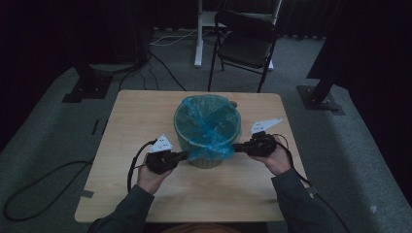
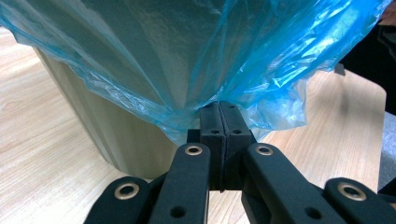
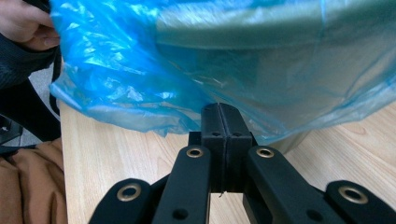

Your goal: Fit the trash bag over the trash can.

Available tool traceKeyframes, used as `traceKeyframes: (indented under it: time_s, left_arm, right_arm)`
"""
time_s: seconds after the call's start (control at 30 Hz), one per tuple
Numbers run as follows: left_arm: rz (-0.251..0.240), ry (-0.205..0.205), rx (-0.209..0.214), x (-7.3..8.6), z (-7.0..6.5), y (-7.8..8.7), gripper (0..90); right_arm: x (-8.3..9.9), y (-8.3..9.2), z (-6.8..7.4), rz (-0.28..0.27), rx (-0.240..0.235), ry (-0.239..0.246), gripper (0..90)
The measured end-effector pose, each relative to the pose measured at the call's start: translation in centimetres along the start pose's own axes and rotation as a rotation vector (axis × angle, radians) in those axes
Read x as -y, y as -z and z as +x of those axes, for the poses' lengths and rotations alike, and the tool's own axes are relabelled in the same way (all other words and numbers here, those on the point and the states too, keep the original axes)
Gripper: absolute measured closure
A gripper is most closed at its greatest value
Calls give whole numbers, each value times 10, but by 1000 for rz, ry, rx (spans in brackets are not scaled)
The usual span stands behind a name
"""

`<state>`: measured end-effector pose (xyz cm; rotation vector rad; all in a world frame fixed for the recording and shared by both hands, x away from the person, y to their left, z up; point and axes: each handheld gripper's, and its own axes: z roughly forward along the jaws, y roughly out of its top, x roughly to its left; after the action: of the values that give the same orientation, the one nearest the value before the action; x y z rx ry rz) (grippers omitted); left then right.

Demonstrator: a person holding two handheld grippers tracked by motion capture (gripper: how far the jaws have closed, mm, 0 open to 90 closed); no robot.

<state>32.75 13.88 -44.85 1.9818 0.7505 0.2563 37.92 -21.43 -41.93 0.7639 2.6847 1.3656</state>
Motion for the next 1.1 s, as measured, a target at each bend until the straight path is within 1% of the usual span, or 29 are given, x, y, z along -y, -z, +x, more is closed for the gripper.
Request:
traceKeyframes:
  time_s: [0.1, 0.27, 0.57, 0.8, 0.9, 0.97, 1.03, 1.1]
  left_arm:
    - [9, -2, -5, 1, 1, -1, 898]
    - [29, -2, -29, 5, 5, -2, 897]
    - [64, 5, -46, 12, 10, -6, 897]
    - [83, 16, -58, 16, 13, -7, 893]
    - [84, 36, -58, 19, 15, -6, 868]
    - [79, 47, -68, 19, 17, -4, 833]
    - [61, 54, -71, 19, 18, 2, 781]
    - [36, 60, -74, 17, 18, 10, 740]
  right_arm:
    - [1, -1, -1, 4, 3, -5, 900]
    - [6, 1, -6, 6, 17, -20, 900]
    - [16, 4, -13, 24, 43, -43, 900]
    - [22, 4, -17, 32, 43, -56, 900]
    - [23, 4, -18, 43, 39, -61, 897]
    - [24, 5, -18, 40, 40, -61, 886]
    - [24, 7, -18, 31, 41, -61, 854]
    - [23, 11, -17, 16, 38, -61, 798]
